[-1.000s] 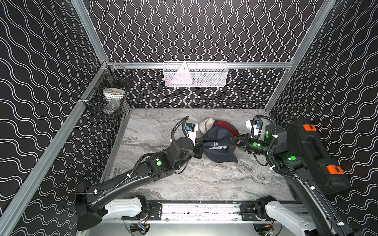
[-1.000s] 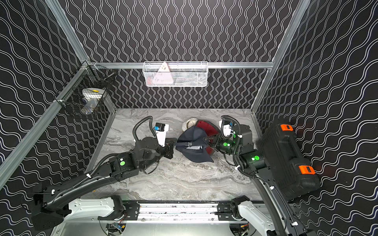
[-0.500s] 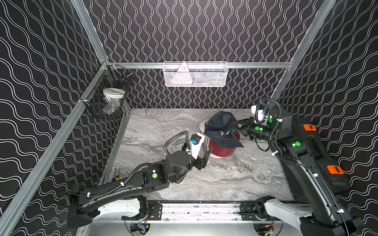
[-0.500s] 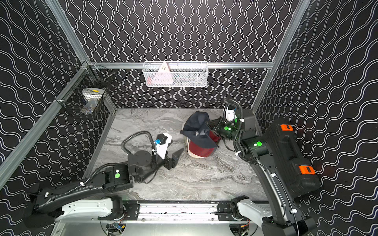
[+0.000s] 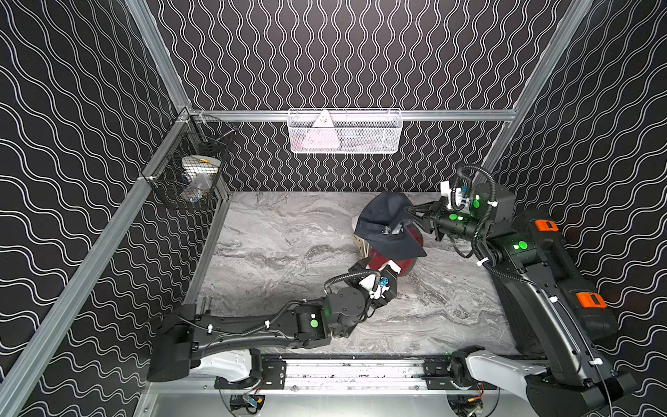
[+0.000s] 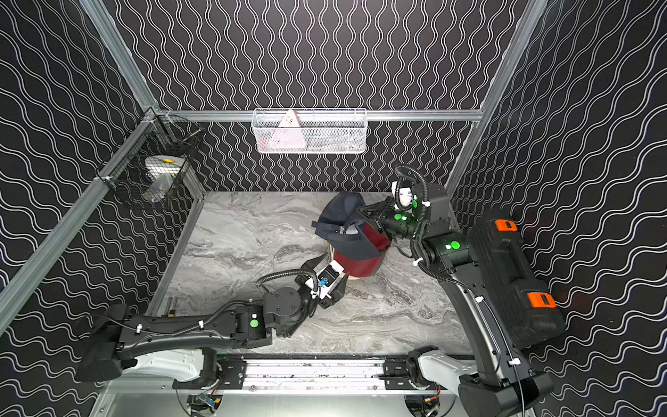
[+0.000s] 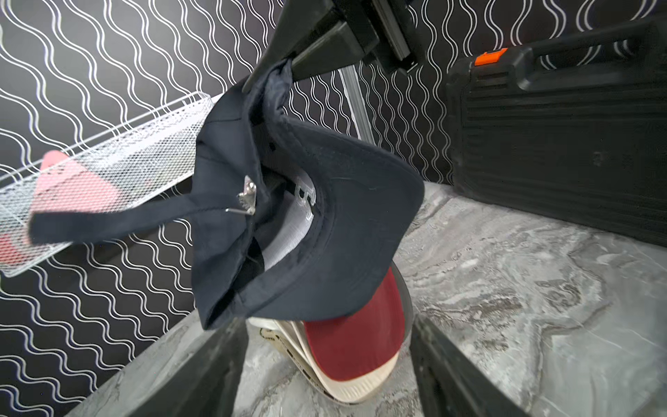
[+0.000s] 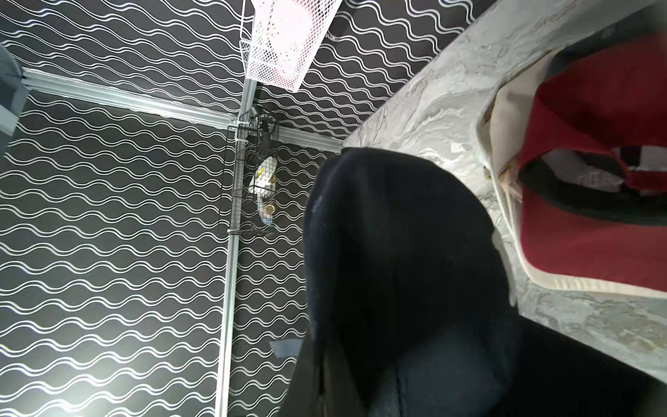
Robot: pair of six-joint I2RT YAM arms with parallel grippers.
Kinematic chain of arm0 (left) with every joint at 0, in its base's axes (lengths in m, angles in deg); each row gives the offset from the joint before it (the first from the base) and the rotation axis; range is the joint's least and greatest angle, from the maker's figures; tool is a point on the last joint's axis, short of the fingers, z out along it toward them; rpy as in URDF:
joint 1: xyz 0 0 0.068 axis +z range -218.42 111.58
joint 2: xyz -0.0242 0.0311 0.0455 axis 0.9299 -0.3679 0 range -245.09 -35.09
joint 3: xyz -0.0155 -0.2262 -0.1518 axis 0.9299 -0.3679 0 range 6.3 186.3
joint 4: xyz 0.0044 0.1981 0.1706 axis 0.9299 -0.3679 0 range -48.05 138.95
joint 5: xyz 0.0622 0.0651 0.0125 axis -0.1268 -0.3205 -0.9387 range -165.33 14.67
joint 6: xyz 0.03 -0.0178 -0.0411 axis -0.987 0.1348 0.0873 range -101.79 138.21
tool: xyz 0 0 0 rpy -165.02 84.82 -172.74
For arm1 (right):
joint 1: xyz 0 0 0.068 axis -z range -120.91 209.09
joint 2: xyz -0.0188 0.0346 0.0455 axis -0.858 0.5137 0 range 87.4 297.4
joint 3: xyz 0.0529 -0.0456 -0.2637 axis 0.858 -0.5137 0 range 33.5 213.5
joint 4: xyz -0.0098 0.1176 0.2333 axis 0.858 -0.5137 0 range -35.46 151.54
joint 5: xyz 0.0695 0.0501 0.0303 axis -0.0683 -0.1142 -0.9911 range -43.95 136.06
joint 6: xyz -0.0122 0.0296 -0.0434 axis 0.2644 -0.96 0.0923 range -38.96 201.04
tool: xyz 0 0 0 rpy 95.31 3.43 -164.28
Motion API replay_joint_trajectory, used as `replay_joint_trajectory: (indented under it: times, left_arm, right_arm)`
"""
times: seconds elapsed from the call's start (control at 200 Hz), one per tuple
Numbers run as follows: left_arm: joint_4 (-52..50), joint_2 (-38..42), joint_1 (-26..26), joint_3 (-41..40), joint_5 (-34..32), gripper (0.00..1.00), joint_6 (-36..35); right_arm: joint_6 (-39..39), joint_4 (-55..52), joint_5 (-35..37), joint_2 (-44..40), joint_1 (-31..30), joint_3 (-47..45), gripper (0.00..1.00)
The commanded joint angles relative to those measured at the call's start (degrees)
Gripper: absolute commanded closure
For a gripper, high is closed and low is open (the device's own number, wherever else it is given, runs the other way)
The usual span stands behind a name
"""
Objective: Open the adjustable buckle of the baseball cap
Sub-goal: Pull the adjustable strap on the baseball cap.
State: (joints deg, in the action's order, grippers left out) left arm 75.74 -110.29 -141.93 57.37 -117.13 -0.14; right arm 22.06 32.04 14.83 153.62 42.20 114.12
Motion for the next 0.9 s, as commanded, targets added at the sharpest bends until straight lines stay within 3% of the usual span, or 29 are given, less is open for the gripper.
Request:
replay_joint_trajectory:
  times: [0.0,0.155,0.595,0.896]
  left_arm:
    - [9.7,-1.8,0.4,0.8,-1.7,0.24,-4.8]
    - [12.3,-3.6,2.7,1.8,-1.5,0.26,-5.8]
    - [7.6,-2.4,8.4,4.0,3.3,0.37,-2.3]
    - [6.6,-3.2,9.2,4.8,4.5,0.48,-2.3]
  right_arm:
    - [-1.7,2.9,-1.8,-0.8,-0.1,0.3,1.0]
    - [-1.6,2.0,-2.8,-1.4,-0.1,1.1,1.0]
    - [-3.1,3.9,-5.0,-3.1,-0.1,-0.4,1.0]
    - [-4.7,5.9,-6.3,-3.2,-0.1,-1.2,1.0]
